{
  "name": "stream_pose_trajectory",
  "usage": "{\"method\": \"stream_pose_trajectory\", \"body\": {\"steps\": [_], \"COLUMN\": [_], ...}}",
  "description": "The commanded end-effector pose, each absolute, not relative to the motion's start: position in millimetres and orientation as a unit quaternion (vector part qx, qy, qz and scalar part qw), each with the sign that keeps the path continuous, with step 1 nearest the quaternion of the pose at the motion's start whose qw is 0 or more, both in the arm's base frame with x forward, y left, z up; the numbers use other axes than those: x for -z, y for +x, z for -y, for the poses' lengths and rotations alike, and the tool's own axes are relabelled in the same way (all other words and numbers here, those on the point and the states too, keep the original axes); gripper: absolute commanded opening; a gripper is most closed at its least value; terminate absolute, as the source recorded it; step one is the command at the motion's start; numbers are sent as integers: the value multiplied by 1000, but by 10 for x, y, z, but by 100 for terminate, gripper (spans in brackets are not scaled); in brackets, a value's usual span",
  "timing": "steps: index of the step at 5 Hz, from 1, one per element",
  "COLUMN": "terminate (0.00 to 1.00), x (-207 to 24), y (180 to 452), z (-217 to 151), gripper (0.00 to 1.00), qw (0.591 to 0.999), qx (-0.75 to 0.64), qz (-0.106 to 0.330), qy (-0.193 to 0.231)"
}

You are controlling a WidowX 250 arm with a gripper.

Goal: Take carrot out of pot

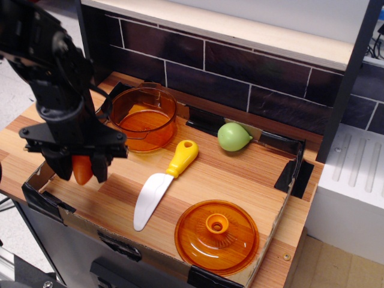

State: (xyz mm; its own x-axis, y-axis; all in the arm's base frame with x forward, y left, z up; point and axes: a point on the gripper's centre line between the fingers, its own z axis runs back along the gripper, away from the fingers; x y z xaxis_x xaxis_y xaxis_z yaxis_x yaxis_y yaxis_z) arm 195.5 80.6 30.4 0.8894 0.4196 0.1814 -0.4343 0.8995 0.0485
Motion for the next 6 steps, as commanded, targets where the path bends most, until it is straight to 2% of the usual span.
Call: {"method": "stream_pose_trajectory", "body": {"steps": [1, 2, 3, 4, 5, 6], "terminate": [0, 0, 0, 0, 0, 0], "x": [-181, -155, -244, -552, -1009, -1312], "y": [1945, 1945, 1961, 2004, 2081, 2134], "z": [-919, -940, -957, -992, -1001, -985], "gripper": [0, 100, 100, 100, 100, 100], "qw": [966, 966, 965, 960, 954, 950], "qx": [-233, -234, -242, -261, -284, -300], "qz": [83, 80, 76, 87, 96, 88], "qy": [77, 80, 61, 42, 7, 8]}}
